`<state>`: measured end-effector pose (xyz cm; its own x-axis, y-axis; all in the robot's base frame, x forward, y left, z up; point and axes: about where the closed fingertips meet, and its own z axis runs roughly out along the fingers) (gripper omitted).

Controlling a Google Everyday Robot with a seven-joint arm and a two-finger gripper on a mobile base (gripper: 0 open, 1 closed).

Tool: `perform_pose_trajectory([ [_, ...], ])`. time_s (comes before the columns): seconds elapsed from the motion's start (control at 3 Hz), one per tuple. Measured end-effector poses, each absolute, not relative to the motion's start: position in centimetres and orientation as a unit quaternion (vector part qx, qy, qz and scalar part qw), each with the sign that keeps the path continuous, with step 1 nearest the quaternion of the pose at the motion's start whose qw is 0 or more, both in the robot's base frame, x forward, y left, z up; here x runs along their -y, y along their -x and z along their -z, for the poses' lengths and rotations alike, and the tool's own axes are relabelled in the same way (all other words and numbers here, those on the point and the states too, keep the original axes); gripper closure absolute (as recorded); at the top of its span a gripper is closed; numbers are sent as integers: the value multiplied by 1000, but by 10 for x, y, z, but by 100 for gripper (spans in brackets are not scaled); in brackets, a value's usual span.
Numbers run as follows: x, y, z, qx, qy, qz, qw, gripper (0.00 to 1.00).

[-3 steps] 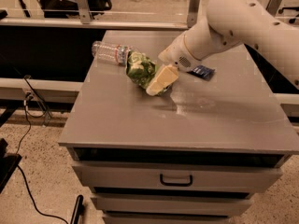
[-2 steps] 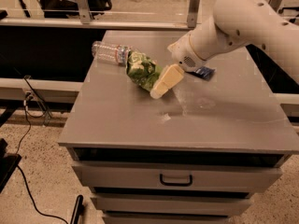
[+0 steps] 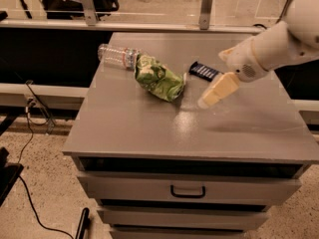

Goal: Move green jalapeno chip bag near water bottle

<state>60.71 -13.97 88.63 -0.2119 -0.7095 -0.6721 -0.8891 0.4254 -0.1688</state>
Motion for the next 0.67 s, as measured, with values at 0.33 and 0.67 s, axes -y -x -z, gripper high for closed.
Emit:
perform_pose_trajectory([
  [0.33, 219, -589, -894, -778, 519, -98, 341, 0],
  [0.67, 220, -588, -895, -777, 520, -97, 340, 0],
])
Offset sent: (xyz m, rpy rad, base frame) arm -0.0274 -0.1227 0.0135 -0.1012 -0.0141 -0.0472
